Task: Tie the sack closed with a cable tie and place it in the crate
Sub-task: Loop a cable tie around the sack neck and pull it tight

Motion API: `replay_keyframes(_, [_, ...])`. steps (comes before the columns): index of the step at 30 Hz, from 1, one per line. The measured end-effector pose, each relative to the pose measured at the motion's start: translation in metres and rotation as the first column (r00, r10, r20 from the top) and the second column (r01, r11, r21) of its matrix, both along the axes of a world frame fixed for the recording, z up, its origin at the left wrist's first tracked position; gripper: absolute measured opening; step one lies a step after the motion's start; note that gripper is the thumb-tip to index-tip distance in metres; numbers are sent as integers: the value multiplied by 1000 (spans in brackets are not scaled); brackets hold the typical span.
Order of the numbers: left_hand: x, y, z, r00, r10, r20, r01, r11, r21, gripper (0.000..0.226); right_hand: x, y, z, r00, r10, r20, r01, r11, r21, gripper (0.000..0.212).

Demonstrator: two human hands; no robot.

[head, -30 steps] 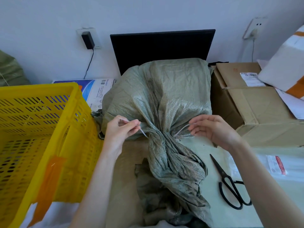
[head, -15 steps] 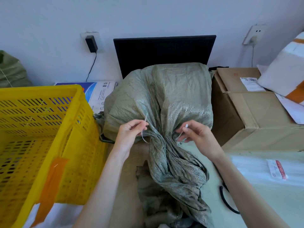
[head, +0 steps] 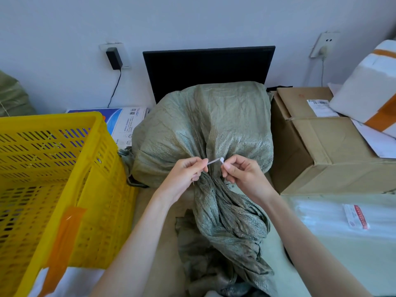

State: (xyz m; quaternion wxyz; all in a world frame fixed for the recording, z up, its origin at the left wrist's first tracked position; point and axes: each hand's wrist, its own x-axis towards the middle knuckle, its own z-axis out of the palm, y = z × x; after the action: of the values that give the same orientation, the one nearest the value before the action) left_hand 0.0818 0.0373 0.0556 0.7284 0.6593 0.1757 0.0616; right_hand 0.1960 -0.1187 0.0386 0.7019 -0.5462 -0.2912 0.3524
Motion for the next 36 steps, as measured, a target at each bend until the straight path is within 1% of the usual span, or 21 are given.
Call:
replay_keyframes(4, [1, 0, 0, 1000, -15, -13, 16, 999, 44, 31, 2, 0, 0, 999, 25, -39, -25, 1000, 11, 30])
replay_keyframes(8, [2, -2, 3, 999, -35, -20, 36, 995, 89, 31, 1, 0, 2, 1000, -10, -12, 10, 999, -50, 12])
replay_keyframes(10, [3, -3, 5, 999, -47, -20, 49, 993, 105, 31, 0, 0, 3, 1000, -18, 2, 18, 998, -66, 11])
replay_keyframes(13, [4, -3, 5, 999, -33, -6, 34, 996, 85, 31, -1, 0, 3, 997, -30, -65, 30, 1000, -1, 10])
replay_keyframes(15, [4, -2, 4, 1000, -20, -7, 21, 997, 77, 31, -1, -2, 1, 990, -39, -135, 46, 998, 53, 14])
replay_keyframes(17, [3, -2, 2, 1000, -12, -13, 13, 997, 81, 31, 0, -3, -1, 987, -39, -158, 52, 995, 79, 17])
replay_keyframes(19, [3, -2, 2, 1000, -13, -15, 15, 996, 85, 31, 0, -4, -2, 992, -26, -120, 33, 998, 62, 14])
replay_keyframes(22, [4, -3, 1, 1000, -17, -12, 18, 996, 89, 31, 1, -2, -1, 999, 1, -53, 0, 1000, 9, 33])
replay_keyframes(27, [4, -3, 1, 1000, -5, -12, 6, 997, 81, 30, 3, -2, -1, 999, 4, -54, -3, 1000, 15, 38])
replay_keyframes(29, [4, -4, 1, 1000, -6, -5, 6, 998, 63, 30, 2, -3, -1, 998, 1, -60, -1, 1000, 8, 35])
replay_keyframes(33, [4, -3, 0, 999, -6, 37, 8, 998, -57, 27, 1, -3, 4, 999, -14, -51, 13, 999, -31, 15])
replay_keyframes(36, [4, -3, 0, 1000, -20, 18, 20, 1000, -9, 25, 0, -1, 8, 997, -1, -77, -2, 999, -33, 14])
